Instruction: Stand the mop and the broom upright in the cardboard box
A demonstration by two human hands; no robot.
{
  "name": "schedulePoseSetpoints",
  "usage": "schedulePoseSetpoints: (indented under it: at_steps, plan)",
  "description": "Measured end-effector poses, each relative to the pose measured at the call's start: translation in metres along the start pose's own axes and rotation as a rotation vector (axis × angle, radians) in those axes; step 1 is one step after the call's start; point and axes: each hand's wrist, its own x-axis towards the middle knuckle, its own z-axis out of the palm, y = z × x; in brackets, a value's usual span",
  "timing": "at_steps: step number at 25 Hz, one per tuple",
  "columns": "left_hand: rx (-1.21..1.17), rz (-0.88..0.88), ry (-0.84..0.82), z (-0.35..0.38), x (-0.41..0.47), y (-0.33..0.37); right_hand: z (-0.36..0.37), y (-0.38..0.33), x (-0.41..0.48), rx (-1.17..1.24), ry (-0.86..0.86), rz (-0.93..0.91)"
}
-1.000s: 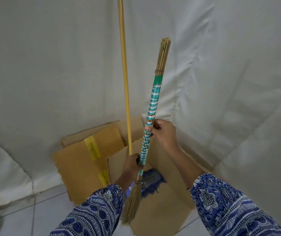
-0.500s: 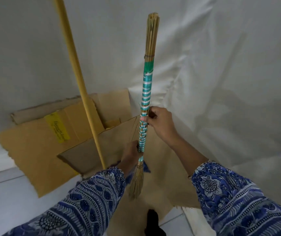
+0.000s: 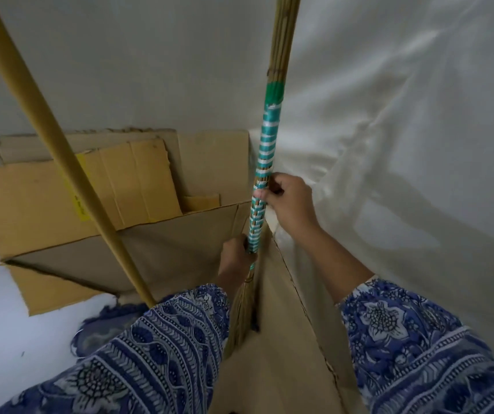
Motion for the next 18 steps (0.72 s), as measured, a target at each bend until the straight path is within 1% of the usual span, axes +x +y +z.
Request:
schedulePoseSetpoints:
  at_steps: [2, 6, 10, 16, 18]
  plan:
    - [0.002, 0.001, 0.017, 0.004, 0.015, 0.002, -0.003, 0.008, 0.023, 0.020, 0.012, 0.018]
    - [0.004, -0.026, 0.050, 0.009, 0.033, 0.002, -0.003, 0.014, 0.049, 0.040, -0.033, 0.022]
    - [-0.005, -0.043, 0.068, 0.009, 0.039, 0.000, 0.006, 0.014, 0.057, 0.019, -0.031, 0.007]
    - [0.005, -0.064, 0.010, -0.001, 0.038, 0.005, 0.006, 0.008, 0.060, 0.013, -0.057, 0.024]
    - [0.009, -0.038, 0.025, -0.011, 0.025, 0.008, 0.002, -0.001, 0.055, -0.016, -0.024, 0.024]
